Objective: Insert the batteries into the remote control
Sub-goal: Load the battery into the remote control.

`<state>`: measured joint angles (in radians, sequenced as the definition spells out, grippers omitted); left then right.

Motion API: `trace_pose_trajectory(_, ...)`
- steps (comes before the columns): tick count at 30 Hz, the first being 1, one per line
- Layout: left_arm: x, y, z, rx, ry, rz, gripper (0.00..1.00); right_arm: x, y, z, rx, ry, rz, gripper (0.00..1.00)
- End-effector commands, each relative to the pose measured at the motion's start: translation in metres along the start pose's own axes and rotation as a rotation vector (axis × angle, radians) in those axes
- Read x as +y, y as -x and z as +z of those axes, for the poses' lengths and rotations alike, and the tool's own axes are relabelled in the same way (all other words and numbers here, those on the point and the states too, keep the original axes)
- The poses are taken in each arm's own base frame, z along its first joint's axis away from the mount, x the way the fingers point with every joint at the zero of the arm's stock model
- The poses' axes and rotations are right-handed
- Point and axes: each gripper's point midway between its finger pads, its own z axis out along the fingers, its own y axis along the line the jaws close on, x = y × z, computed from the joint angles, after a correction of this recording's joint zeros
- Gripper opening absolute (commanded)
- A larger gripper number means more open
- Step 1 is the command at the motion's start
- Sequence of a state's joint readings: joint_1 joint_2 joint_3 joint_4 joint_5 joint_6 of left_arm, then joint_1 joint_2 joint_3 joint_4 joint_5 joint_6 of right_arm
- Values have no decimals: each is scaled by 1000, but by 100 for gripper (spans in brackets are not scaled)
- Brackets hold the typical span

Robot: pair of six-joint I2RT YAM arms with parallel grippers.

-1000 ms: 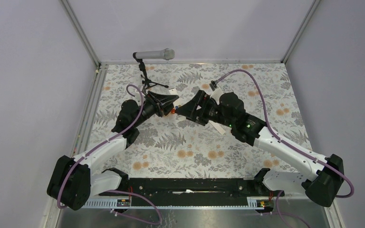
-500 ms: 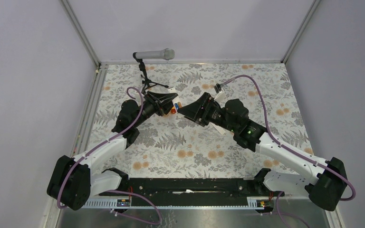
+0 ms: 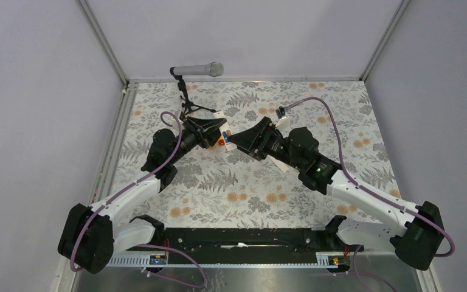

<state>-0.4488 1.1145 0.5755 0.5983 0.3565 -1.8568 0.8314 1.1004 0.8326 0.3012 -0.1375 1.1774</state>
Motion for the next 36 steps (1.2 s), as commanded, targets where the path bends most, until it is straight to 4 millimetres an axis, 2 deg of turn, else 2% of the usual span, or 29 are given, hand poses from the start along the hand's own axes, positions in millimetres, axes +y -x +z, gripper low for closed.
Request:
trace_pose_trajectory(1,-29,-9,-5,5,-93,20,0,12,9,2,-46,35,5,73)
trace_pose_trajectory(17,-31,-13,-8,5,-92,19,0,5,5,6,-24,9,11,72)
trace_pose_trajectory(22,-36,-18,-10,16,-103,26,0,-5,1,10,-10,-34,59,70)
trace_pose_trajectory(36,-47,-27,-17,32,-140,58,0,-10,-7,14,22,-37,144,66)
